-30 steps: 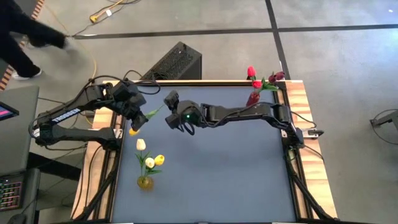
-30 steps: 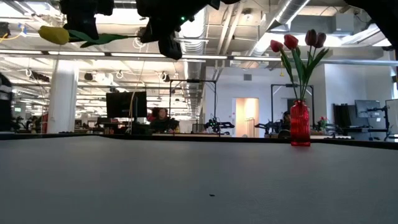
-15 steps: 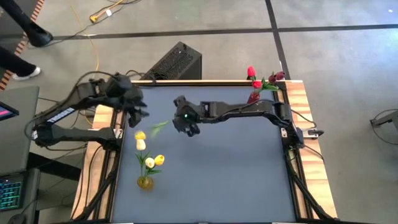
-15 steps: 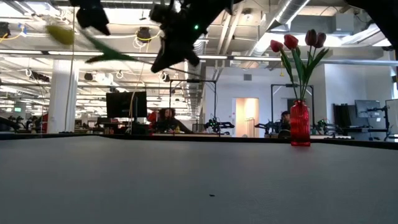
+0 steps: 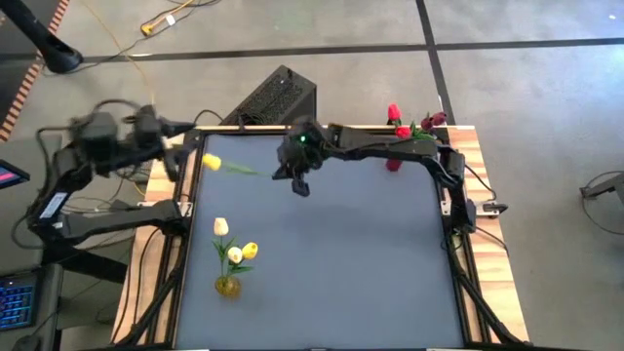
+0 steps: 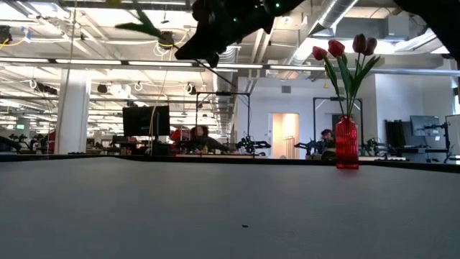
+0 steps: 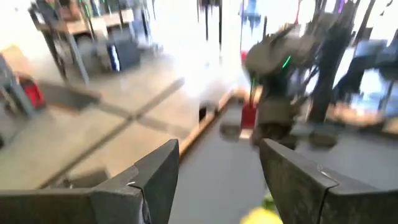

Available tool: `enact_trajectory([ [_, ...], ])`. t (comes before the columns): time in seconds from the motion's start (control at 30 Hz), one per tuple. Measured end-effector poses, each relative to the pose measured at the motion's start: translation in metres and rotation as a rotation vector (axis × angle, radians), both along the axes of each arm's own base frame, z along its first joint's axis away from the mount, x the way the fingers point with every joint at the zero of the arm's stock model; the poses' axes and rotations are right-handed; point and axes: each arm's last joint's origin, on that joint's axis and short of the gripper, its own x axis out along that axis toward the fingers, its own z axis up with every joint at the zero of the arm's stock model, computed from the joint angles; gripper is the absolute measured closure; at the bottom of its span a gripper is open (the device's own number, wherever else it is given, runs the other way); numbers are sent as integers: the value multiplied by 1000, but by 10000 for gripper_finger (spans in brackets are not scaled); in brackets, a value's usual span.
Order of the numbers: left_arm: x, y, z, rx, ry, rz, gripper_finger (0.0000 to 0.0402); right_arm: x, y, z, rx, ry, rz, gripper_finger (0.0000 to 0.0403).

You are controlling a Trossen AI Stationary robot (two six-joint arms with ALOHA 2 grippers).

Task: Sort flowers into vase by color
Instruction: Put the yellow flower into the yellow vase

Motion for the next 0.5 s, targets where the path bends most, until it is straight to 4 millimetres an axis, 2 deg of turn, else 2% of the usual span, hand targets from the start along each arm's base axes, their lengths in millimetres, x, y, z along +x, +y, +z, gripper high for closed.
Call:
enact_trajectory([
  [0.13, -18, -10, -3, -4, -154, 0, 189, 1, -18, 8, 68, -87, -57, 377],
  [0.23, -21, -13, -12, -48, -234, -10, 189, 3, -34, 23, 159, -229, -103, 377],
  [0.37, -11, -8, -28, -104, -330, -35, 189, 4, -42, 50, 267, -467, -105, 377],
  [0.5, 12, 3, -48, -163, -381, -86, 189, 6, -31, 67, 360, -603, -74, 377],
])
